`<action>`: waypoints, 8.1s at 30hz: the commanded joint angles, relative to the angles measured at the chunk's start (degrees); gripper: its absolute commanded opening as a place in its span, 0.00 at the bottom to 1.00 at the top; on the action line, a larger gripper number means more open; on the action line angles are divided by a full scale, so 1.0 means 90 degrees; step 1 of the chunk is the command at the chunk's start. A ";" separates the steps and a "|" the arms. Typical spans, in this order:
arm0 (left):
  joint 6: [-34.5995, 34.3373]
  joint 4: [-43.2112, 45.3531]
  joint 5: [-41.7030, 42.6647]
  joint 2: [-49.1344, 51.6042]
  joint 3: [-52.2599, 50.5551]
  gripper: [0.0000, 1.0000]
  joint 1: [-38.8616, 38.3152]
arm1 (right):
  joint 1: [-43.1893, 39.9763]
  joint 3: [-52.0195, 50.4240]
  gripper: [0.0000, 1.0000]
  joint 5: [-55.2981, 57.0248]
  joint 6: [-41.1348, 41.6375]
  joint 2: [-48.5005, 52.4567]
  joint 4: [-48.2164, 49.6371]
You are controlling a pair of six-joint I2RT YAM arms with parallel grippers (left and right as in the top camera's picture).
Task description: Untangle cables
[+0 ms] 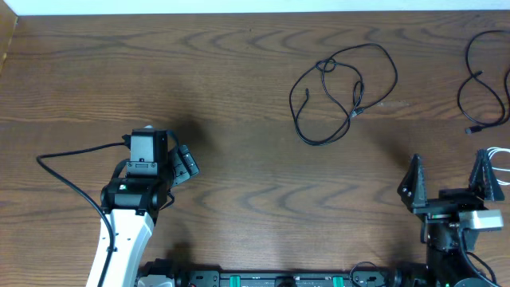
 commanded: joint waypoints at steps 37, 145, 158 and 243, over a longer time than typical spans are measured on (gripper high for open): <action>0.0032 -0.0005 -0.0061 0.0019 0.0036 0.94 0.0034 | 0.0090 -0.0568 0.99 0.1144 0.0002 -0.0034 -0.2997; 0.0032 -0.0005 -0.0061 0.0019 0.0036 0.94 0.0034 | 0.0376 -0.0563 0.99 0.1052 -0.0780 -0.0049 -0.3793; 0.0032 -0.0005 -0.0061 0.0019 0.0036 0.94 0.0034 | 0.0376 -0.0563 0.99 0.1052 -0.0780 -0.0049 -0.3793; 0.2730 0.4029 0.1256 -0.6659 -0.4738 0.94 0.0228 | 0.0376 -0.0563 0.99 0.1052 -0.0780 -0.0049 -0.3793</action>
